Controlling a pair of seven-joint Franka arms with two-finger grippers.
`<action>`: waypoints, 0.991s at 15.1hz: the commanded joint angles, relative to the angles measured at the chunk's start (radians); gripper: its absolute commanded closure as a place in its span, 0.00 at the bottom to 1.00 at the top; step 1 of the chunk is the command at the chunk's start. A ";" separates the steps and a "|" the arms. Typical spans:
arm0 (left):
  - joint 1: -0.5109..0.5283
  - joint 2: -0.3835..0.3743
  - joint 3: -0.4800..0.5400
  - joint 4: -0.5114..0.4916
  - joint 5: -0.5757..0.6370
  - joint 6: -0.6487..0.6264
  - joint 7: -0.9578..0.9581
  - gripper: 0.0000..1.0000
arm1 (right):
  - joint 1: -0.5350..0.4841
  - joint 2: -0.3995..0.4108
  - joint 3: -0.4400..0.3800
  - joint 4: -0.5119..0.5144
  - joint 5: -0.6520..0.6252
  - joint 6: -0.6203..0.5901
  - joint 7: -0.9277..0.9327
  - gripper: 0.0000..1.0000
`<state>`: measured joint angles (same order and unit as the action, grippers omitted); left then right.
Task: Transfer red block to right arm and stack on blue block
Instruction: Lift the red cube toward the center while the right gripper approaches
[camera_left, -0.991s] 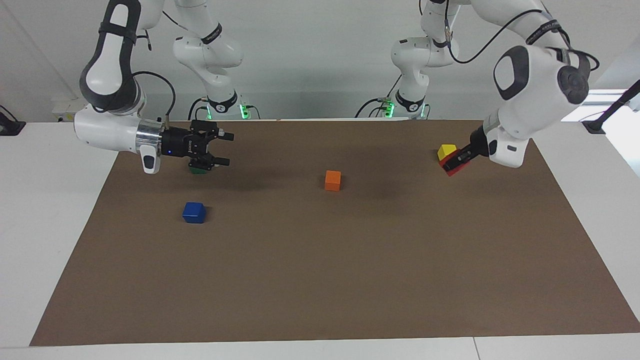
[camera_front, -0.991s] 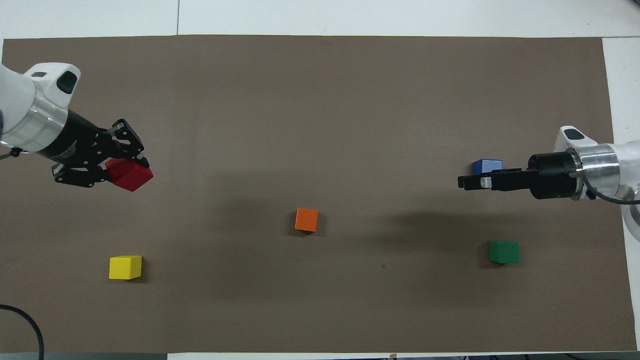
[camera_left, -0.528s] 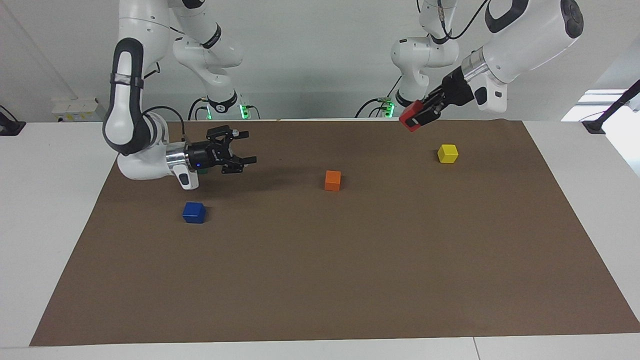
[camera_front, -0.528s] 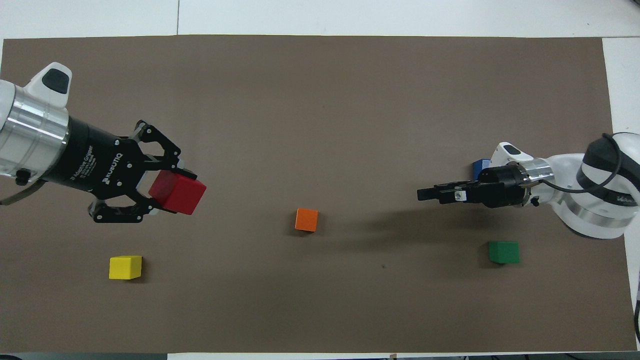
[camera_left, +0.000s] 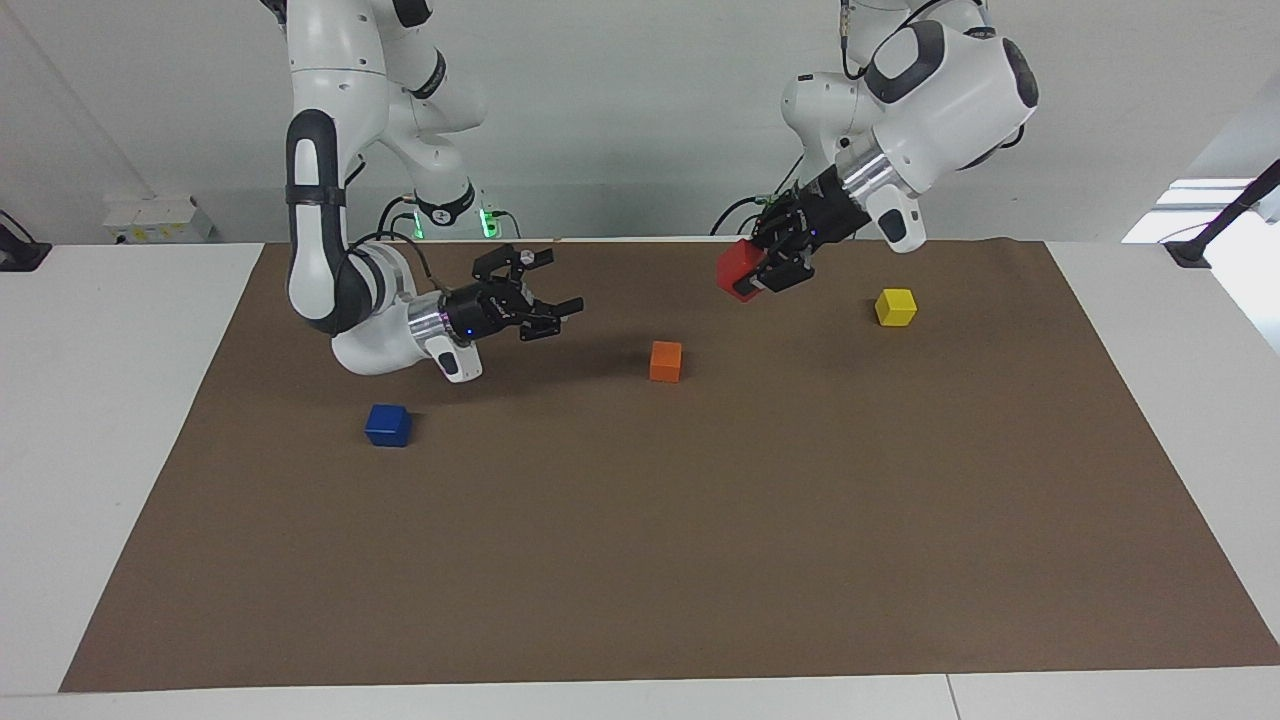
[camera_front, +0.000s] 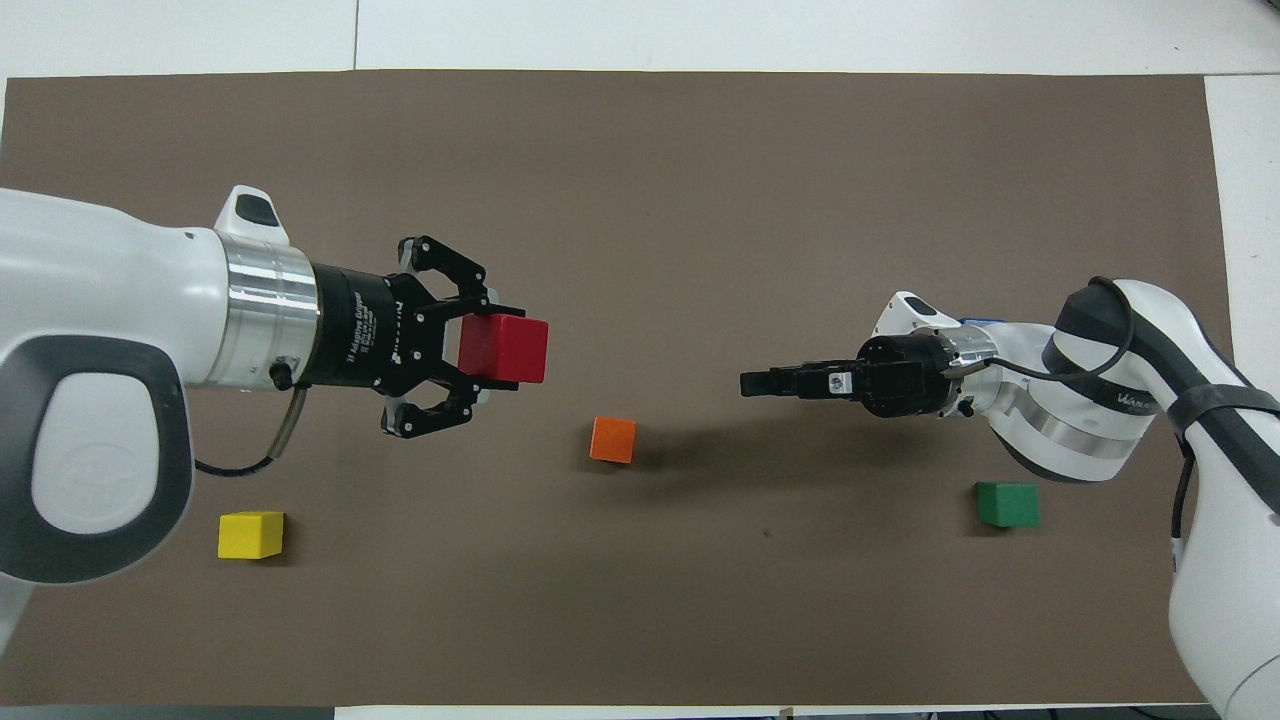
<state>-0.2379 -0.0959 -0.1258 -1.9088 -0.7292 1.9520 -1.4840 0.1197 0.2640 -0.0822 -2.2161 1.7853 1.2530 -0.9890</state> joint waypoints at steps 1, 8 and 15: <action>-0.047 -0.077 0.014 -0.098 -0.053 0.064 -0.024 1.00 | 0.020 -0.017 0.001 -0.045 0.038 -0.006 -0.061 0.00; -0.078 -0.082 0.015 -0.108 -0.082 0.096 -0.048 1.00 | 0.191 0.041 0.001 -0.045 0.310 -0.057 -0.114 0.00; -0.083 -0.082 0.014 -0.113 -0.082 0.117 -0.059 1.00 | 0.265 0.155 0.009 -0.014 0.423 -0.204 -0.204 0.00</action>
<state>-0.2967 -0.1453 -0.1257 -1.9843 -0.7849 2.0373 -1.5295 0.3534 0.3844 -0.0782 -2.2528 2.1374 1.0854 -1.1658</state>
